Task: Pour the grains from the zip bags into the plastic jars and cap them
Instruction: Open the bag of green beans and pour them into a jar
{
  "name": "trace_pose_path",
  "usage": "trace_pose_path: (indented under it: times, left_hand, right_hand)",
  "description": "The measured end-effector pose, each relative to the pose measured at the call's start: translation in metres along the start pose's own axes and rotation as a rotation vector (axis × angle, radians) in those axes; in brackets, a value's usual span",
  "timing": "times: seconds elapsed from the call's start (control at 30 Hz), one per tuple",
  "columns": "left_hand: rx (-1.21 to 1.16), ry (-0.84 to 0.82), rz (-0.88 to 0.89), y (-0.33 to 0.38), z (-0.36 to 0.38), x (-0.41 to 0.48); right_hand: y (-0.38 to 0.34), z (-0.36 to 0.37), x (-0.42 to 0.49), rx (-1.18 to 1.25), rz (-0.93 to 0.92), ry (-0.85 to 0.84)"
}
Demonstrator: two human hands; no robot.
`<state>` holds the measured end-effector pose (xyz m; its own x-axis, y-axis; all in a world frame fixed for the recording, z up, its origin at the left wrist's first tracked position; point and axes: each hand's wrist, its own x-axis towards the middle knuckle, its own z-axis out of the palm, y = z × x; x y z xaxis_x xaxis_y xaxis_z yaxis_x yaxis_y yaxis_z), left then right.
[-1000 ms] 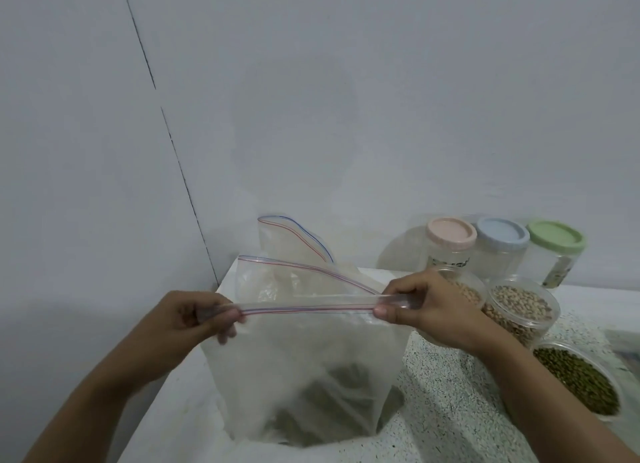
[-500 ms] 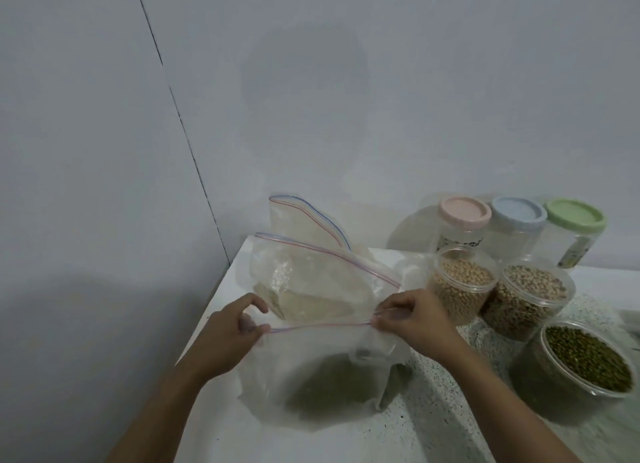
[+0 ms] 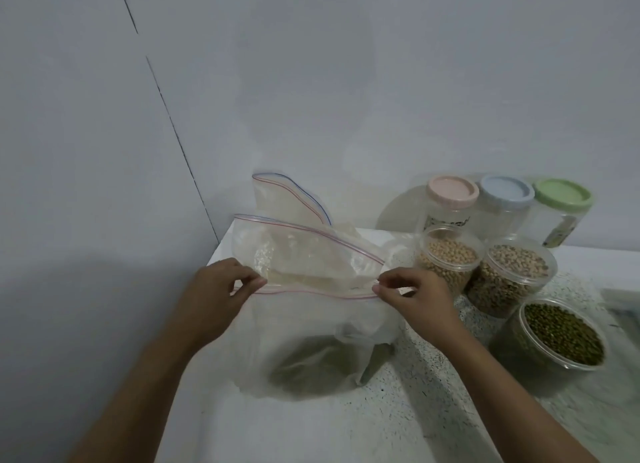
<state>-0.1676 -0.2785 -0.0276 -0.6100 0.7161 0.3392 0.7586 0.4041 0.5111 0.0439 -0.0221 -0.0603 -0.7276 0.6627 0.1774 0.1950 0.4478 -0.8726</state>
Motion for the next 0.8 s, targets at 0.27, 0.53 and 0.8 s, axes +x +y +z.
trace_pose_path:
  times: [0.27,0.53,0.8]
  left_hand:
    - [-0.181,-0.049,0.234,0.084,0.013,0.012]
    - [-0.482,-0.172,0.38,0.194,0.091,0.032]
    - [-0.558,-0.183,0.248,0.292,0.178,0.025]
  right_hand:
    - [-0.015,-0.04,-0.023,0.12,-0.043,0.123]
    - [-0.013,-0.131,-0.055,0.067,-0.117,0.257]
    - [0.052,-0.241,-0.073,-0.051,-0.087,0.324]
